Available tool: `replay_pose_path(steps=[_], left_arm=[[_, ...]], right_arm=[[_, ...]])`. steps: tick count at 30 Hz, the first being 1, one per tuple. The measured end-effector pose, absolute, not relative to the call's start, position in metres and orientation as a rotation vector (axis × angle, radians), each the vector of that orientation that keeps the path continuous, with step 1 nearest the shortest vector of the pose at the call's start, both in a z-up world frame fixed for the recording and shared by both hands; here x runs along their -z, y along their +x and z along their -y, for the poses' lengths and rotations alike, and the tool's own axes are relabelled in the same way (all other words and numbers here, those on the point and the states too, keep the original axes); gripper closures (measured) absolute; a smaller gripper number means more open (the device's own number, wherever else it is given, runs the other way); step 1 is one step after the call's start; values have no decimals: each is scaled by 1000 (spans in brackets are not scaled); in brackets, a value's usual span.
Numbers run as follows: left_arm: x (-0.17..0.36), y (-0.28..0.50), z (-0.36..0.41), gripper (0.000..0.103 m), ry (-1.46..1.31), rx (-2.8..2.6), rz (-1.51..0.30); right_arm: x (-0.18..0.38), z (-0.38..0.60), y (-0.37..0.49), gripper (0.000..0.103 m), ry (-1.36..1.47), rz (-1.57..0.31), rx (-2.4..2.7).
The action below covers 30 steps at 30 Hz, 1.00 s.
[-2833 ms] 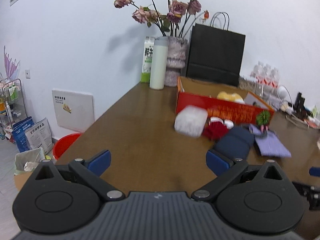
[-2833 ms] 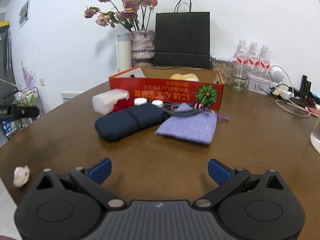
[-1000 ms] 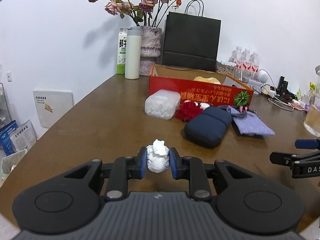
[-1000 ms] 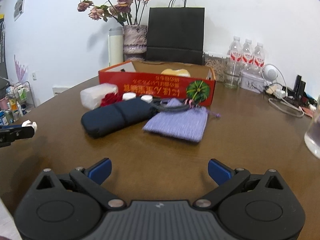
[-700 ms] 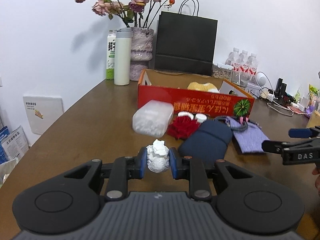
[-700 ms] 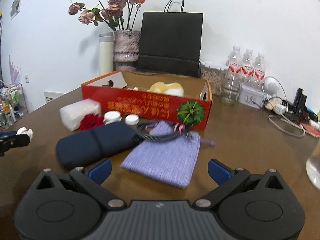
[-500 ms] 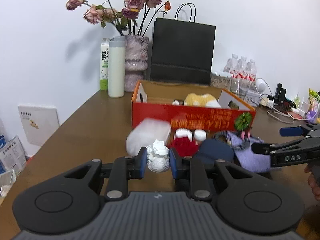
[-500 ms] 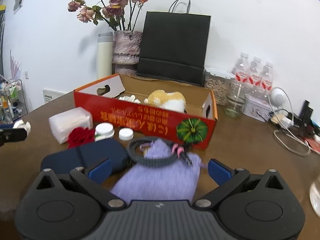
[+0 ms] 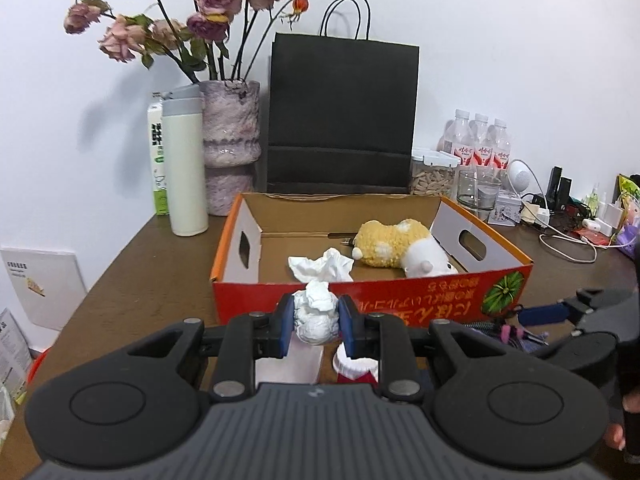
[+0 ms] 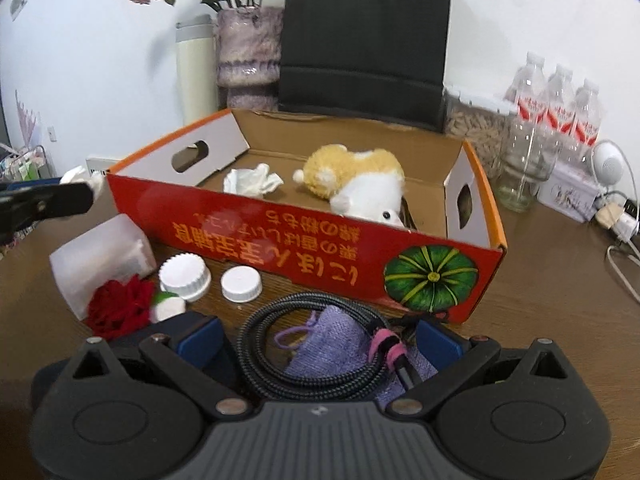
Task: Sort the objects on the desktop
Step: 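Carry the tissue toward the box with the left gripper while the right gripper grasps the black braided cable, then carry the tissue and black cable with both grippers over the box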
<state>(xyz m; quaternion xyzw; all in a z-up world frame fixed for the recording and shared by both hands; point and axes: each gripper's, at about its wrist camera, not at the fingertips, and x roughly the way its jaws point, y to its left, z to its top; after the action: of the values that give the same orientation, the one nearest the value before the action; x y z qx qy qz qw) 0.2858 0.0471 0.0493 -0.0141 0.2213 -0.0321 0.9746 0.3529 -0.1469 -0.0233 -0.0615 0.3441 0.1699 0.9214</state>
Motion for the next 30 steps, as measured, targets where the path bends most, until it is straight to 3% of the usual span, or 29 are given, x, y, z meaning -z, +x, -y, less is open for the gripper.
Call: replay_pose_path(steps=[10,14,16,30], left_arm=[[-20,305,-59,78,-63,86,-533],[-20,302,-59,78,-59,91,-530],[-19,301,-59,78,-56,88,-528],[-28,289,-58,78,-45,54,-467]], right_arm=[[45,145,360,0,-143,-737,-343],[45,147,358,0,-135,-725,-347],[44,146,356,6,-145,-709,-348],[29,141,338,7,-166,-615,-350]])
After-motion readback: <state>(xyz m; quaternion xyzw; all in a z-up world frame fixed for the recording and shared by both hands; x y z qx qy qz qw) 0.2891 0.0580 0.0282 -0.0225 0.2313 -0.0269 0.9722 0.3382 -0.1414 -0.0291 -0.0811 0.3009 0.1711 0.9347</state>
